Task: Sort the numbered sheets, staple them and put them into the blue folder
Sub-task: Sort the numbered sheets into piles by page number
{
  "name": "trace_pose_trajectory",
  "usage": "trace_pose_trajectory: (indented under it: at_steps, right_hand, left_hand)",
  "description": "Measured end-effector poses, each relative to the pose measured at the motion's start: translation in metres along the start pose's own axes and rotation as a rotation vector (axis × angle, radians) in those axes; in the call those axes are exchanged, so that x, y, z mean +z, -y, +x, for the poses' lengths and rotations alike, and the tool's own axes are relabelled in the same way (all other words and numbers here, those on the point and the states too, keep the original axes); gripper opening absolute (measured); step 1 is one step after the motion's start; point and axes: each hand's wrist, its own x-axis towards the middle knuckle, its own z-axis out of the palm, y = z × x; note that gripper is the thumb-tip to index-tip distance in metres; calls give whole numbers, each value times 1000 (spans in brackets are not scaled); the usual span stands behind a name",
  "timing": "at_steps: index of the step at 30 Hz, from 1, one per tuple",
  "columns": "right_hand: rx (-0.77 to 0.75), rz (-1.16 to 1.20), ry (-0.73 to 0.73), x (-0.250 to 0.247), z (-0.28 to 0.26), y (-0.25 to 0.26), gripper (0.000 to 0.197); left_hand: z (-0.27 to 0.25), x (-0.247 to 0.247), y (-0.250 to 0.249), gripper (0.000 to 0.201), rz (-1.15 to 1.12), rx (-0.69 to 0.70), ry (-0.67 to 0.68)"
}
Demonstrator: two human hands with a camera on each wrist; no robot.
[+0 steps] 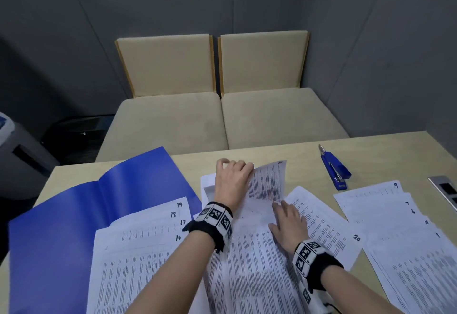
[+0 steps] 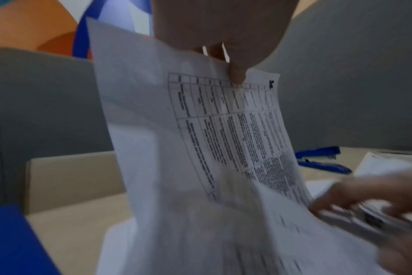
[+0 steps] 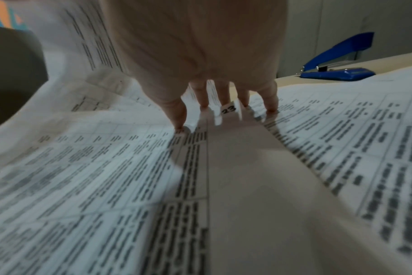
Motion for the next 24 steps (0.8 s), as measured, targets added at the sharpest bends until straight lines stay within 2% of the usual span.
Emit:
trace_pose_trajectory:
  at_steps: [3, 4, 5, 7, 9, 11, 12, 15, 17, 19, 20, 22, 24]
  right_hand:
    - [11, 41, 65, -5, -1, -2, 61]
    - [21, 104, 47, -11, -1, 0, 62]
    - [41, 219, -18, -18, -1, 4, 64]
    - [76, 549, -250, -43, 0, 15, 77]
    - [12, 793, -447, -80, -2, 30, 94]
    - [-98, 856, -518, -117, -7, 45, 95]
    - [-155, 861, -504, -131, -9, 53, 85]
    - [-302, 997, -357, -155, -16, 76, 37]
    - [-329, 1102, -334, -159, -21, 89, 23]
    - [-293, 1188, -324, -151, -25, 100, 19]
    - [-257, 1221, -286, -146, -29, 106, 19]
    - [-176, 1268, -135, -126, -32, 118, 23]
    - [-113, 1208, 59, -103, -45, 132, 33]
  left_hand:
    - [17, -37, 8, 23, -42, 13, -41]
    - [22, -50, 12, 24, -60, 15, -50]
    - [27, -65, 15, 26, -95, 8, -55]
    - [38, -95, 20, 27, -213, -30, -50]
    - [47, -120, 26, 20, -295, -45, -1]
    - [53, -142, 31, 15, -363, -41, 75]
    - [55, -153, 33, 13, -419, -61, 122]
    - [55, -183, 44, 12, -555, -168, 236]
    - [47, -197, 60, 22, -491, -246, 254]
    - [30, -209, 83, 31, -360, -401, 231]
    - [18, -211, 96, 30, -375, -491, 197]
    - [-11, -212, 117, 22, -611, -653, 122]
    - [-50, -201, 135, 22, -750, -822, 139]
